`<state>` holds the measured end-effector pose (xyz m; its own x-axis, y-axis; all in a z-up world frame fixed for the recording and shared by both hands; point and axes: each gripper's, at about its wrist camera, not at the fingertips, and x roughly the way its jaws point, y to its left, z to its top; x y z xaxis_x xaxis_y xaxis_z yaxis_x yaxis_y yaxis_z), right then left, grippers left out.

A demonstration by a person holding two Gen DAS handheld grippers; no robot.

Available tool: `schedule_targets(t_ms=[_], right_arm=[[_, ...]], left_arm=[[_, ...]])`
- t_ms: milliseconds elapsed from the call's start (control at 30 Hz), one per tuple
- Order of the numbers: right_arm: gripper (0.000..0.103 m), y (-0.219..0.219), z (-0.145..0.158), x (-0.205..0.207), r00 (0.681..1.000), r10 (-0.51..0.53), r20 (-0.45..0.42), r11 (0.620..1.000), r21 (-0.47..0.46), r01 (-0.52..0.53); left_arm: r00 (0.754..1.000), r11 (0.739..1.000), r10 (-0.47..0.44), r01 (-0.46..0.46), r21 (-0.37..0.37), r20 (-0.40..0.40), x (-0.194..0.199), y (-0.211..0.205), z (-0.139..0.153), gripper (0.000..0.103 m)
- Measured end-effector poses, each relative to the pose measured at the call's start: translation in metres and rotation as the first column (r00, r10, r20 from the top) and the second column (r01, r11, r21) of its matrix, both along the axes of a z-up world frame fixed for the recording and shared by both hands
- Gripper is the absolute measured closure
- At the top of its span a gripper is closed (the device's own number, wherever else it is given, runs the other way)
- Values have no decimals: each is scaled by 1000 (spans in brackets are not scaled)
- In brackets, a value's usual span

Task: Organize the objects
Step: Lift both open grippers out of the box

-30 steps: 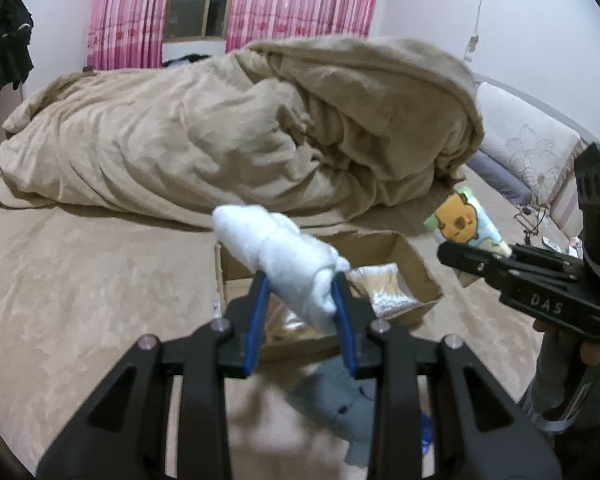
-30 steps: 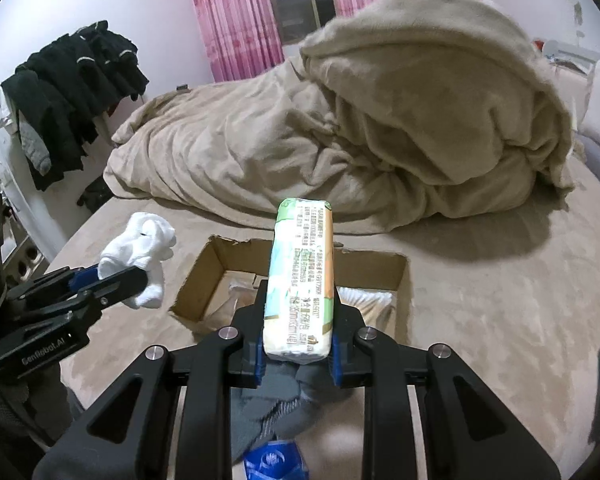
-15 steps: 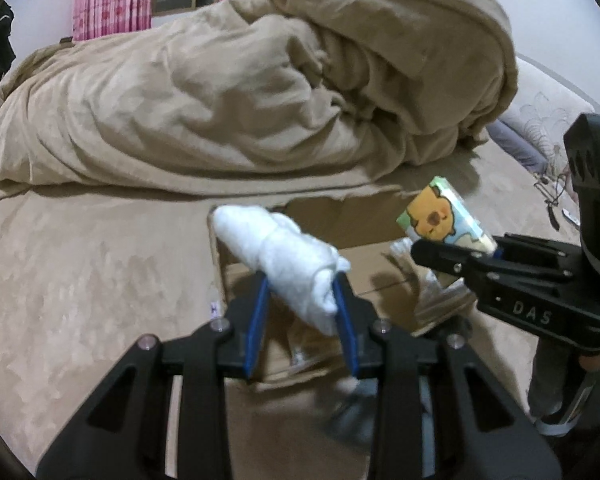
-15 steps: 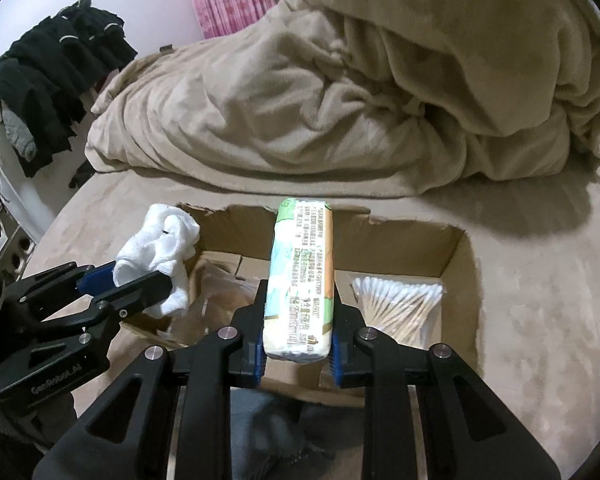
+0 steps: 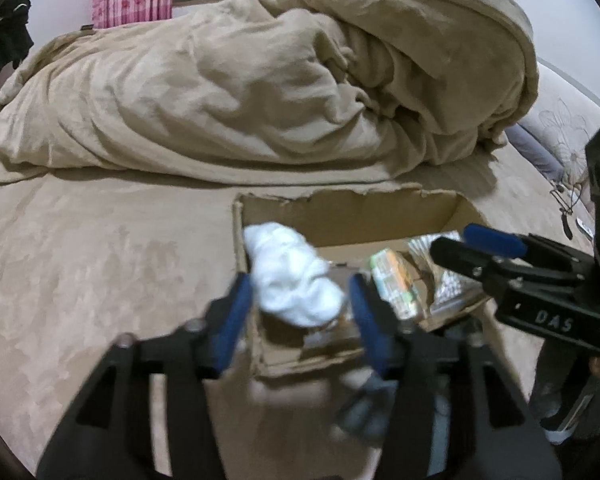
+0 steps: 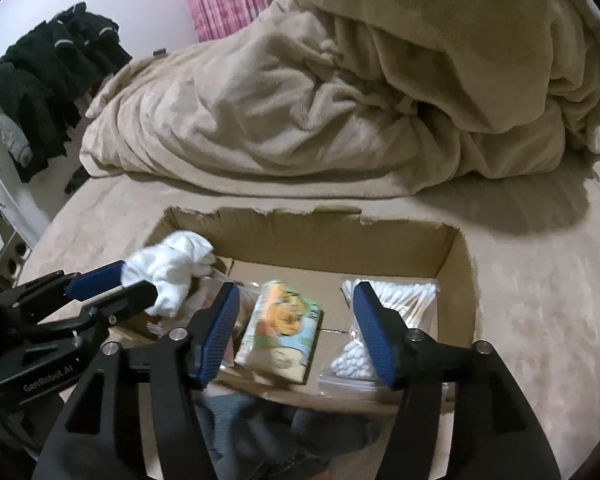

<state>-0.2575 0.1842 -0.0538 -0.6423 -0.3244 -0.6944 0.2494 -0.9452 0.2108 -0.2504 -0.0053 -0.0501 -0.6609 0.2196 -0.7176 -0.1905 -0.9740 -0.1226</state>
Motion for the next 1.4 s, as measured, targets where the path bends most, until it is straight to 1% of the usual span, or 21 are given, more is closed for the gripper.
schedule_targets(t_ms=[267, 300, 333, 400, 500, 567, 600, 633, 867, 1033, 1100, 1233, 1400], right_arm=[[38, 9, 38, 31, 998, -10, -64, 1000, 1, 10], [37, 11, 45, 38, 997, -10, -77, 1000, 1, 10], [37, 13, 50, 43, 996, -10, -84, 1000, 1, 10], [35, 15, 58, 54, 995, -9, -100, 1000, 1, 10], [29, 19, 68, 71, 993, -10, -115, 1000, -3, 10], [23, 22, 73, 83, 992, -9, -125, 1000, -6, 8], [23, 23, 76, 89, 991, -9, -133, 1000, -4, 9], [23, 25, 78, 96, 990, -11, -139, 1000, 0, 11], [22, 30, 91, 140, 984, 1, -176, 1000, 18, 3], [22, 35, 87, 164, 985, 3, -175, 1000, 21, 1], [22, 38, 82, 169, 986, 1, -165, 1000, 24, 3], [22, 39, 64, 176, 991, 2, -135, 999, 42, 3], [22, 34, 36, 178, 996, 21, -90, 997, 81, -14]], left_arm=[[999, 999, 29, -27, 35, -45, 32, -9, 34, 37], [998, 999, 31, -29, 38, -53, 39, -10, 39, 35], [998, 999, 33, -31, 41, -60, 45, -10, 44, 30], [996, 998, 39, -35, 49, -76, 57, -12, 52, 26], [994, 998, 46, -42, 52, -97, 76, -13, 65, 25], [992, 997, 53, -47, 53, -117, 91, -13, 72, 21], [991, 997, 57, -51, 53, -122, 96, -12, 75, 13], [990, 997, 62, -55, 54, -129, 102, -13, 78, 10], [986, 996, 60, -50, 68, -156, 141, -9, 93, 9], [987, 995, 66, -56, 78, -145, 155, -7, 89, 9], [988, 994, 76, -65, 84, -137, 160, -6, 83, 9], [991, 993, 84, -74, 90, -108, 164, -5, 64, 9], [996, 994, 78, -74, 81, -49, 166, 0, 37, 9]])
